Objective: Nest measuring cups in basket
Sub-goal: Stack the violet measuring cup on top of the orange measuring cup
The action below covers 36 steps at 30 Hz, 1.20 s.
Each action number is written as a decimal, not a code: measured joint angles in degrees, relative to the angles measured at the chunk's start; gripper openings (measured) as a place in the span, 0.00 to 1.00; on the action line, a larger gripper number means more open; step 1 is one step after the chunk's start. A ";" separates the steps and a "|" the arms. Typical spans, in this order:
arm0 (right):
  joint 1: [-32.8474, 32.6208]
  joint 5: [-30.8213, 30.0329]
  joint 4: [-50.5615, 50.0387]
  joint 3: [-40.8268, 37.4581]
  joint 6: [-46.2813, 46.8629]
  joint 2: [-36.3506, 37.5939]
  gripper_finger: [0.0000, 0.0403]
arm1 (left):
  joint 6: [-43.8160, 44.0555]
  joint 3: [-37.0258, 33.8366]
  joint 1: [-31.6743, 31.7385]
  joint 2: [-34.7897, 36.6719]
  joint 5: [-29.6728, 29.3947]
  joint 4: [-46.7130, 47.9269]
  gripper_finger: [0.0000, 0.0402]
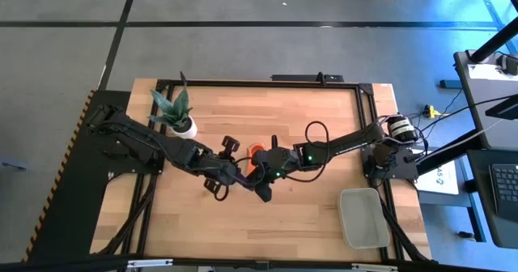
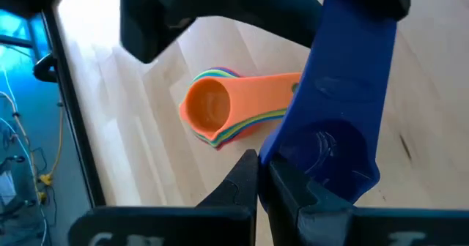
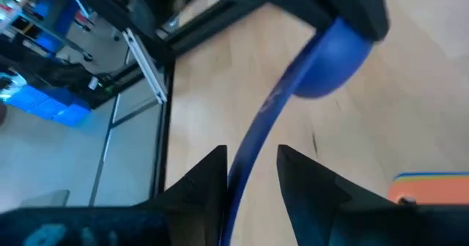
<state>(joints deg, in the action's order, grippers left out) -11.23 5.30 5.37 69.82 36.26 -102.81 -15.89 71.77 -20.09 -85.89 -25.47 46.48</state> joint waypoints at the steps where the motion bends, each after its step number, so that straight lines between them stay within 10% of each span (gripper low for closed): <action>1: 0.10 0.09 -0.06 -0.01 -0.09 -0.02 0.31 | -0.01 0.17 0.16 0.00 0.06 0.03 0.01; 11: 0.04 -0.80 -2.18 -0.22 -6.37 -0.15 0.02 | 0.28 0.44 0.07 0.22 -0.67 -1.78 0.09; 36: 1.61 -0.72 -1.41 -0.82 -6.12 0.18 0.00 | 5.20 0.60 -2.10 6.04 -5.68 6.51 0.24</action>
<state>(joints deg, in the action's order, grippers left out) -9.61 4.58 3.96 69.00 30.14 -102.62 -10.70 72.37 -22.18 -79.85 -31.16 52.99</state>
